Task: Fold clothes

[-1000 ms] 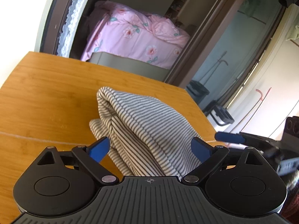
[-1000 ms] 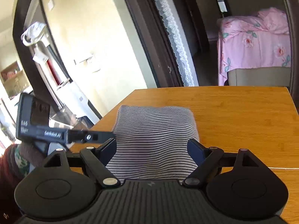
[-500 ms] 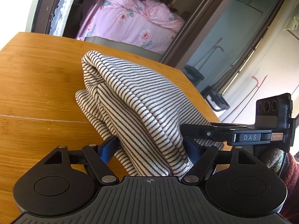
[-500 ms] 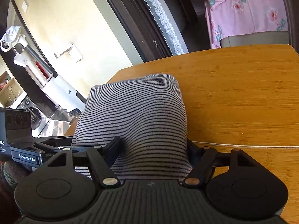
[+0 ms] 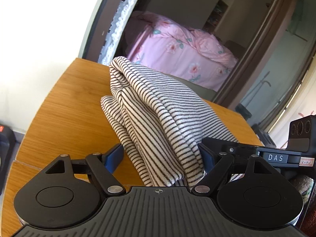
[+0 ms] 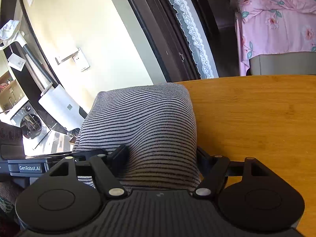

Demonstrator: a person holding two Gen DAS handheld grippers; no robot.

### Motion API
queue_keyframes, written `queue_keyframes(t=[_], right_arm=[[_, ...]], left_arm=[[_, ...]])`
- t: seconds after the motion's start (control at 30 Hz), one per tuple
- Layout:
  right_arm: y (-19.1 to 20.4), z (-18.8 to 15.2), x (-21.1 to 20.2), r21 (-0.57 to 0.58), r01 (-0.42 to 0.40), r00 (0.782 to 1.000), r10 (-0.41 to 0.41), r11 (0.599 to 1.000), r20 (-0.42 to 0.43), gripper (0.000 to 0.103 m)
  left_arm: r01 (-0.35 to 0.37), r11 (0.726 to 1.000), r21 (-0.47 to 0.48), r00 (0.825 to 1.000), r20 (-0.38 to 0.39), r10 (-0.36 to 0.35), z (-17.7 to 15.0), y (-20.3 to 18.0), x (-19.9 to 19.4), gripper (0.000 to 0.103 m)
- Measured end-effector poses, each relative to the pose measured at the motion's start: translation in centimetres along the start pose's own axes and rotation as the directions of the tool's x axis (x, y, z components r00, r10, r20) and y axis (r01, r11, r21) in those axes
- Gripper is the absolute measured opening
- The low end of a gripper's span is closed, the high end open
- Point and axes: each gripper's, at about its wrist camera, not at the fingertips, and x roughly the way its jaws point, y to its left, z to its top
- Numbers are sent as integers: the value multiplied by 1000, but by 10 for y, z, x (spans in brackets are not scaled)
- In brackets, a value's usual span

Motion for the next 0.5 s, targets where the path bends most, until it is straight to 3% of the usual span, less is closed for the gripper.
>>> queue_keyframes(t=[0.27,0.5], right_arm=[[7,15,26,-36,15,1000,-15,999,8,79],[-1,16,24,-18,-8,1000,8,1000,2,86]], left_arm=[[-15,999,-42,999,40,17,16,23,6,81],[-34,999,-1,998,47,34,16,16,-1,74]])
